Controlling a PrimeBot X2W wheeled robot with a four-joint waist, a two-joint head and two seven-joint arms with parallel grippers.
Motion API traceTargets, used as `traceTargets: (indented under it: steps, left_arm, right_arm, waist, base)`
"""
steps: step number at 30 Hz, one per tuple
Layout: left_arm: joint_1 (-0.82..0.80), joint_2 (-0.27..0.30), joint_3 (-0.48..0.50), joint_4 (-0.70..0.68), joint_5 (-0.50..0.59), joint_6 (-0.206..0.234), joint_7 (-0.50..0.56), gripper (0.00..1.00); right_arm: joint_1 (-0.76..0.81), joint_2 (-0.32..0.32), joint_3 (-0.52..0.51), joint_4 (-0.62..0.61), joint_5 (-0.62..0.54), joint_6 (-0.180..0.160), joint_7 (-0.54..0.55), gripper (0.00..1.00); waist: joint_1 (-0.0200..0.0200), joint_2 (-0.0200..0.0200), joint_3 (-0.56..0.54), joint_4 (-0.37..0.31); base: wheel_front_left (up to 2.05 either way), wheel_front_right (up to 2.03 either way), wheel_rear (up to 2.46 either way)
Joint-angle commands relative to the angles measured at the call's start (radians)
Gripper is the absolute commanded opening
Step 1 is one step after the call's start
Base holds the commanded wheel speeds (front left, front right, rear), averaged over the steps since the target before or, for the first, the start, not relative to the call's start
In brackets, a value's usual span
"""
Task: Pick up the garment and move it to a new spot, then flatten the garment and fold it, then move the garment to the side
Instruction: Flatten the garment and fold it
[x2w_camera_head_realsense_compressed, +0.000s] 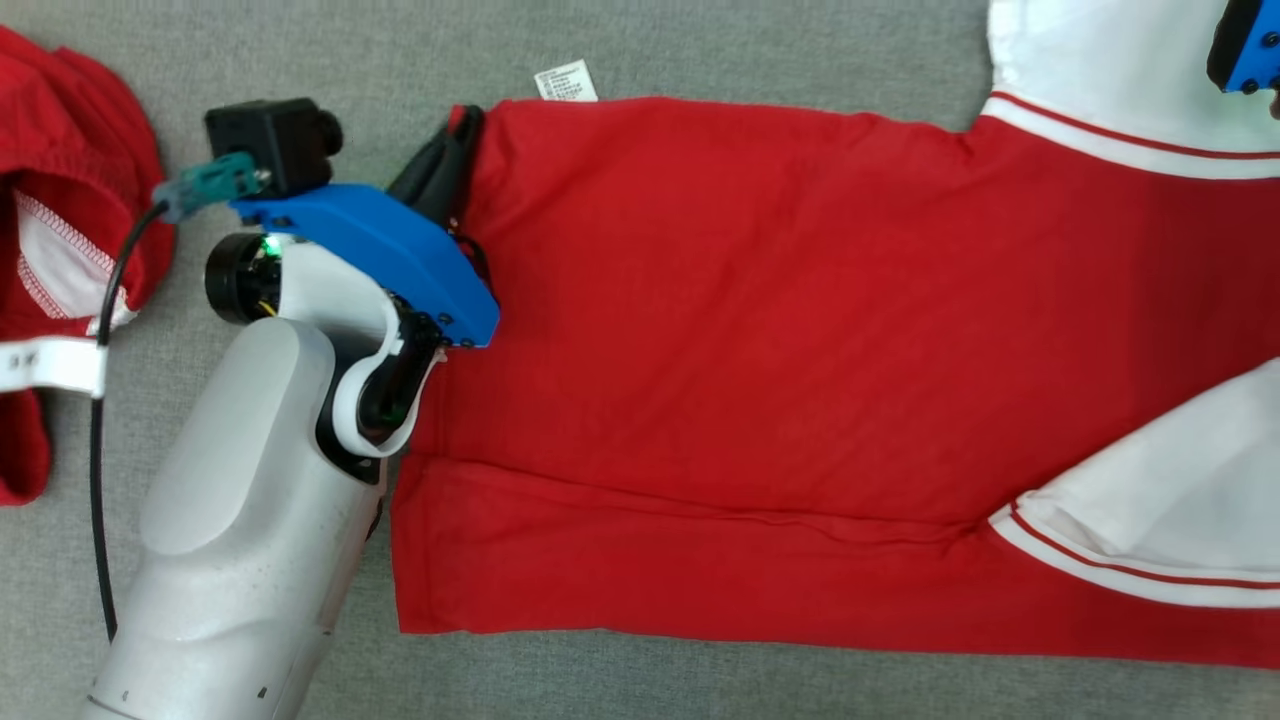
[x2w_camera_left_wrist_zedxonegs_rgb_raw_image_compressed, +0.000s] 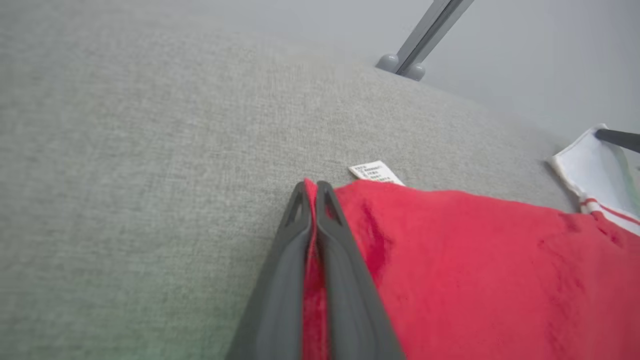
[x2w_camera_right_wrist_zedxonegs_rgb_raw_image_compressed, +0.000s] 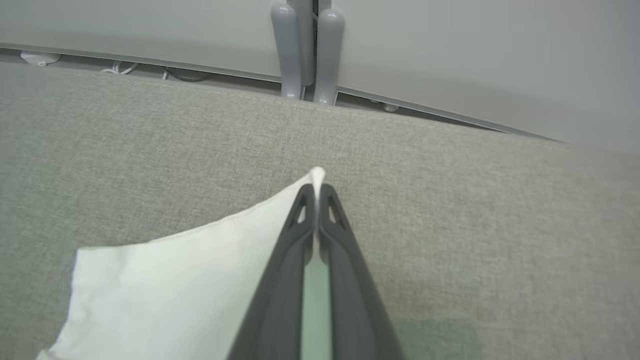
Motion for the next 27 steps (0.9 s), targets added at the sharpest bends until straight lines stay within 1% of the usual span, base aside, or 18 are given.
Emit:
traceTargets:
  steps: [1, 5, 8, 11, 14, 16, 21, 23, 27]
  left_arm:
    - [0.008, -0.002, 0.011, 0.0, 0.006, -0.002, -0.035, 0.0]
    - [0.046, -0.005, 0.022, 0.013, -0.014, -0.037, -0.1, 0.0]
    - [0.08, 0.01, 0.009, 0.005, -0.015, -0.069, -0.136, 0.0]
    - [0.125, 0.039, -0.013, -0.011, -0.002, -0.089, -0.172, 0.0]
    - [0.174, 0.063, -0.041, -0.045, -0.003, -0.105, -0.217, 0.0]
    - [0.213, 0.086, -0.065, -0.068, -0.015, -0.109, -0.239, 0.0]
    - [0.294, 0.162, -0.13, -0.123, -0.051, -0.114, -0.285, 0.0]
    - [0.323, 0.203, -0.157, -0.128, -0.054, -0.114, -0.297, 0.0]
    - [0.363, 0.26, -0.197, -0.126, -0.055, -0.114, -0.339, 0.0]
  right_arm:
    - [0.023, -0.01, 0.011, -0.008, 0.02, 0.0, -0.015, 0.0]
    - [0.059, -0.03, 0.044, -0.028, 0.082, 0.0, -0.022, 0.0]
    - [0.1, -0.037, 0.069, -0.061, 0.162, 0.0, -0.011, 0.0]
    - [0.169, -0.073, 0.1, -0.121, 0.219, 0.0, 0.004, 0.0]
    - [0.252, -0.095, 0.114, -0.198, 0.291, 0.0, 0.03, 0.0]
    - [0.317, -0.116, 0.121, -0.254, 0.329, 0.0, 0.053, 0.0]
    - [0.485, -0.142, 0.106, -0.403, 0.415, 0.0, 0.119, 0.0]
    - [0.554, -0.145, 0.083, -0.459, 0.435, 0.0, 0.143, 0.0]
    - [0.679, -0.116, 0.03, -0.548, 0.462, 0.0, 0.194, 0.0]
  waist:
    - [-0.0001, 0.0, -0.023, -0.016]
    - [-0.0001, 0.0, -0.066, -0.04]
    - [-0.0001, 0.0, -0.1, -0.054]
    - [-0.0001, 0.0, -0.137, -0.064]
    - [-0.0001, 0.0, -0.173, -0.071]
    - [-0.0001, 0.0, -0.198, -0.076]
    - [-0.0001, 0.0, -0.255, -0.09]
    - [-0.0001, 0.0, -0.275, -0.094]
    - [-0.0001, 0.0, -0.303, -0.11]
  base:
    - [0.0, 0.0, 0.0]
    - [0.0, 0.0, 0.0]
    - [0.0, 0.0, 0.0]
    - [0.0, 0.0, 0.0]
    - [0.0, 0.0, 0.0]
    - [0.0, 0.0, 0.0]
    - [0.0, 0.0, 0.0]
    - [0.0, 0.0, 0.0]
    - [0.0, 0.0, 0.0]
